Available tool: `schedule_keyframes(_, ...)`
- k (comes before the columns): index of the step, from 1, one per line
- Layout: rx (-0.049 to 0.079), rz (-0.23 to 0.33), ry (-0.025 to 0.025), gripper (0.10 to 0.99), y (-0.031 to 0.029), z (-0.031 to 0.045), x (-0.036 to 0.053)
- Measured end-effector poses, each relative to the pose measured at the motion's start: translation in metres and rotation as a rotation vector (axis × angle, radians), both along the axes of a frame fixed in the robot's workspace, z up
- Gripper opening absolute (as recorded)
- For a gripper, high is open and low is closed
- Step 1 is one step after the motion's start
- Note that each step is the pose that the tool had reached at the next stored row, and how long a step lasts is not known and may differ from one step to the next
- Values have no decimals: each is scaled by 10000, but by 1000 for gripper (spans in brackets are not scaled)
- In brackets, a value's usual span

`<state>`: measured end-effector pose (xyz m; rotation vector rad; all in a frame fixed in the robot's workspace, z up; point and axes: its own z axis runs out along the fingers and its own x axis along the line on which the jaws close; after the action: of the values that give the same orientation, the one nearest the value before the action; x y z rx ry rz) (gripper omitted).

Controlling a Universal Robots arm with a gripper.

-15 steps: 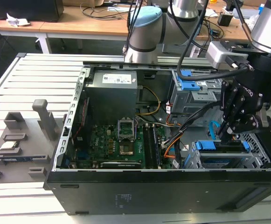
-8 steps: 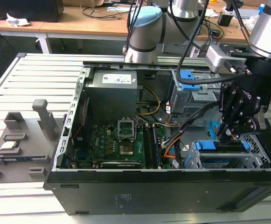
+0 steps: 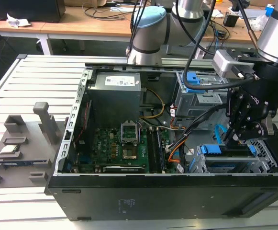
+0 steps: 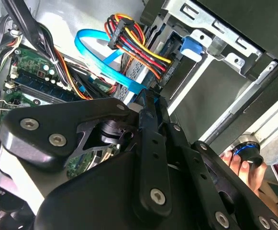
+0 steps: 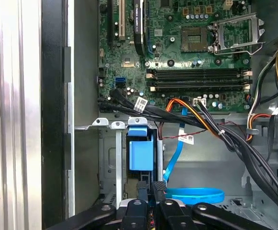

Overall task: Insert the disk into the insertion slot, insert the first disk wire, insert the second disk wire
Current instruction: 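Insert the second disk wire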

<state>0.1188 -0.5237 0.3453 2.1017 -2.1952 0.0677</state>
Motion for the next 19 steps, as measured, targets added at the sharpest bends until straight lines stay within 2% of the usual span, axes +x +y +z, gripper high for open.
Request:
schedule_keyframes(7, 31, 15, 0, 161, 2, 0, 25)
schedule_keyframes(10, 160, 17, 0, 161, 2, -1, 25)
schedule_keyframes(19, 171, 17, 0, 161, -22, -16, 25)
